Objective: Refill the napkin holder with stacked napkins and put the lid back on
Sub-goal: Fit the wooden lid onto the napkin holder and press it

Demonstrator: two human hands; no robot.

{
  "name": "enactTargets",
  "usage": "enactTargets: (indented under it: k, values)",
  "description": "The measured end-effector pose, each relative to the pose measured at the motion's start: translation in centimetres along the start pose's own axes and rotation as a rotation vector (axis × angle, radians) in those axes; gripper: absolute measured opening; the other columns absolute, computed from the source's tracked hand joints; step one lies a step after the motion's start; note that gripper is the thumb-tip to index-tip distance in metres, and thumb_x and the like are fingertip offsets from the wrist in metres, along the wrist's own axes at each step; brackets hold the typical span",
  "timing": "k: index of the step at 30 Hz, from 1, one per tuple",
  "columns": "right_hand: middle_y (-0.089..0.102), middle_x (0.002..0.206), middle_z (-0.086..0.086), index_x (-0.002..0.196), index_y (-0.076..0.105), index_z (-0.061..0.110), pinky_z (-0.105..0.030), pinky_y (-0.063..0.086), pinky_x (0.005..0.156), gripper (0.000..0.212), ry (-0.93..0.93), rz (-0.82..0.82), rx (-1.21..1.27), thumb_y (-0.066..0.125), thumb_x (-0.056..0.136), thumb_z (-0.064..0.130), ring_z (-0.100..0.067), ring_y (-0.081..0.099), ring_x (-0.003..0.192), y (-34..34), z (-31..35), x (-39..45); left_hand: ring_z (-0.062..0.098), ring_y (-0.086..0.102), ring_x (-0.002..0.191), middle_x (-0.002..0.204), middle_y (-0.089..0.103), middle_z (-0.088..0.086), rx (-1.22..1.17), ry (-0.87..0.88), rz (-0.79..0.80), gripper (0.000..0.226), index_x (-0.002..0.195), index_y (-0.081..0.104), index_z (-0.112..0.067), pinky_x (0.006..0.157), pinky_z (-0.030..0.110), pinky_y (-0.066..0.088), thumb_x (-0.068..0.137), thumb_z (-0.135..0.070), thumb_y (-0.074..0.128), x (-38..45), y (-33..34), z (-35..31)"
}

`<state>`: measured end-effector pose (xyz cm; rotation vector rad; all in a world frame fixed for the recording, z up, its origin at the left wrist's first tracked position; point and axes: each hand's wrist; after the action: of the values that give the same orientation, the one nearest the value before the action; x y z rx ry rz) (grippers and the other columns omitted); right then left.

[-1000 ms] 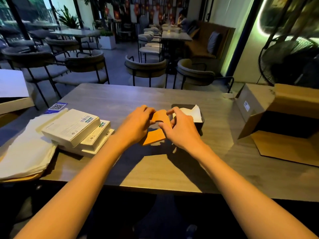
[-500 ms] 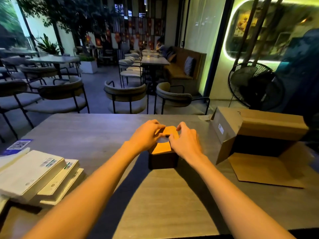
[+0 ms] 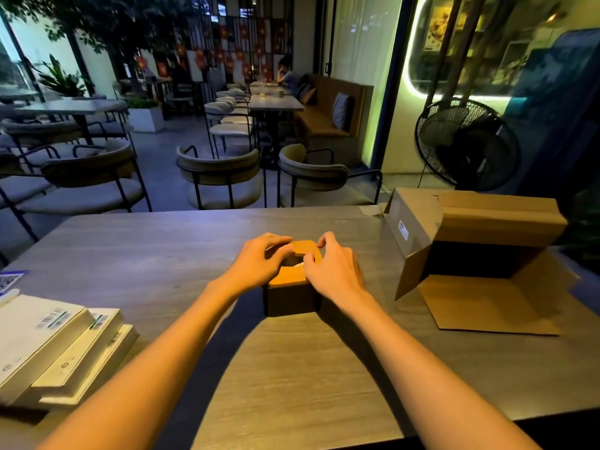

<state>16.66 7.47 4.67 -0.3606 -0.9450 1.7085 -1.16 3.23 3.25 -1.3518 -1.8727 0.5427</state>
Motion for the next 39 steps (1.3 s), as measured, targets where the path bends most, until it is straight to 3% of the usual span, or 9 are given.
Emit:
enactTargets:
  k: [6,10,12,17,20,25,28,32,39]
  values:
    - [0.059,0.101,-0.003,0.123,0.04,0.022,-0.027,0.043,0.057,0.023,0.011,0.038,0.043,0.047,0.104,0.032,-0.015,0.059,0.081,1.1,0.2,0.3,0.011,0.052,0.119,0.136,0.054,-0.001,-0.052,-0.034,0.116,0.05,0.145,0.046,-0.02,0.101,0.03,0.046,0.1,-0.04,0.05,-0.3,0.1,0.4]
    - [0.048,0.121,-0.006,0.131,0.036,0.016,-0.035,0.053,0.075,0.03,-0.012,0.098,0.054,0.044,0.105,0.029,-0.021,0.057,0.101,1.3,0.2,0.4,0.012,0.05,0.122,0.134,0.054,-0.002,0.005,-0.024,0.066,0.044,0.14,0.051,-0.022,0.105,0.036,0.045,0.1,-0.041,0.049,-0.3,0.7,1.0]
    - [0.045,0.122,-0.007,0.131,0.036,0.016,-0.034,0.051,0.075,0.029,-0.017,0.108,0.039,0.042,0.106,0.028,-0.021,0.057,0.101,1.2,0.2,0.5,0.012,0.049,0.122,0.133,0.053,-0.003,0.023,-0.021,0.018,0.041,0.137,0.055,-0.023,0.104,0.034,0.043,0.101,-0.041,0.047,-0.2,1.1,1.2]
    - [0.045,0.122,-0.01,0.126,0.033,0.018,-0.045,0.053,0.086,0.023,0.043,0.14,0.147,0.039,0.107,0.03,-0.026,0.056,0.106,1.4,0.7,0.2,0.008,0.058,0.095,0.127,0.053,0.003,-0.417,-0.197,-0.008,0.033,0.13,0.058,-0.021,0.071,0.019,0.048,0.103,-0.034,0.045,-0.5,2.1,0.6]
    - [0.046,0.118,-0.009,0.118,0.034,0.02,-0.042,0.048,0.082,0.014,0.111,0.16,0.227,0.036,0.109,0.03,-0.023,0.055,0.1,1.3,0.8,0.2,0.016,0.056,0.113,0.129,0.052,0.002,-0.533,-0.246,-0.063,0.032,0.131,0.058,-0.023,0.085,0.027,0.05,0.103,-0.033,0.047,-0.5,2.7,0.8]
    - [0.057,0.112,-0.008,0.113,0.042,0.024,-0.03,0.044,0.066,0.007,0.174,0.124,0.238,0.044,0.107,0.028,-0.018,0.058,0.092,0.9,0.7,0.7,0.014,0.052,0.12,0.129,0.054,0.0,-0.512,-0.235,-0.144,0.031,0.127,0.059,-0.024,0.107,0.043,0.044,0.105,-0.029,0.038,-0.7,3.2,1.0]
    - [0.058,0.115,-0.006,0.12,0.049,0.021,-0.037,0.056,0.076,0.02,0.112,0.029,0.016,0.055,0.102,0.027,-0.022,0.062,0.099,0.7,1.7,0.4,0.014,0.053,0.119,0.128,0.056,0.001,-0.535,-0.24,-0.164,0.034,0.121,0.059,-0.033,0.108,0.047,0.043,0.1,-0.044,0.034,-0.8,3.4,0.8]
    - [0.06,0.124,-0.009,0.13,0.054,0.016,-0.042,0.056,0.088,0.041,-0.027,-0.014,-0.264,0.07,0.093,0.023,-0.031,0.062,0.114,0.0,3.7,0.4,0.018,0.056,0.117,0.125,0.057,0.004,-0.609,-0.24,-0.174,0.051,0.117,0.059,-0.036,0.106,0.049,0.045,0.086,-0.066,0.033,-0.9,3.5,0.4]
    - [0.062,0.12,-0.015,0.117,0.064,0.005,-0.039,0.055,0.086,0.03,-0.023,0.079,-0.442,0.07,0.089,-0.002,-0.034,0.063,0.114,-1.6,6.3,1.6,0.019,0.057,0.116,0.125,0.058,0.003,-0.661,-0.235,-0.176,0.064,0.128,0.058,-0.03,0.104,0.049,0.046,0.085,-0.071,0.036,-1.0,3.4,0.3]
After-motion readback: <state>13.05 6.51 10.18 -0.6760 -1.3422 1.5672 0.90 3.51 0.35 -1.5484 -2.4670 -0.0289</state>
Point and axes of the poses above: each hand's wrist, its own x-axis towards the middle knuckle, its own y-axis out of the palm, z = x × y
